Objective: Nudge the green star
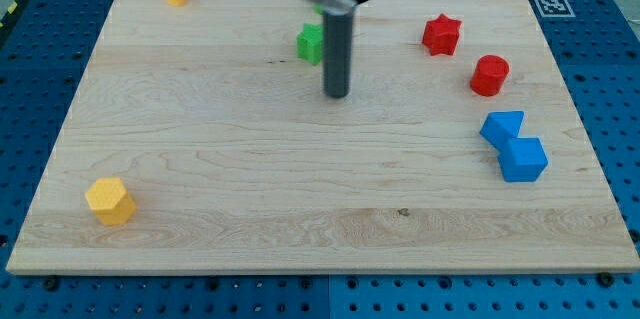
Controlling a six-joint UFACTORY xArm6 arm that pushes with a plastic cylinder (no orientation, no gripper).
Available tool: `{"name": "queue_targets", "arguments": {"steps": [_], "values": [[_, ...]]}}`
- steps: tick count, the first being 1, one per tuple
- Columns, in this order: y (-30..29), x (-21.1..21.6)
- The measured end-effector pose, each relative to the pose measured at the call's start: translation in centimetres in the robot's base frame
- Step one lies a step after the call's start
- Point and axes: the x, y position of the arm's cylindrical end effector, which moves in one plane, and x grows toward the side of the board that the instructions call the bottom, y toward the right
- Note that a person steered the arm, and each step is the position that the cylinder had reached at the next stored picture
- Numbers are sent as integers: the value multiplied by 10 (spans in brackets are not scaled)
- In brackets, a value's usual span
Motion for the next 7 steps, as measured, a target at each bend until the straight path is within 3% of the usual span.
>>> {"name": "queue_targets", "arguments": {"steps": [1, 6, 7], "values": [[39, -29], [40, -34], [34, -60]]}}
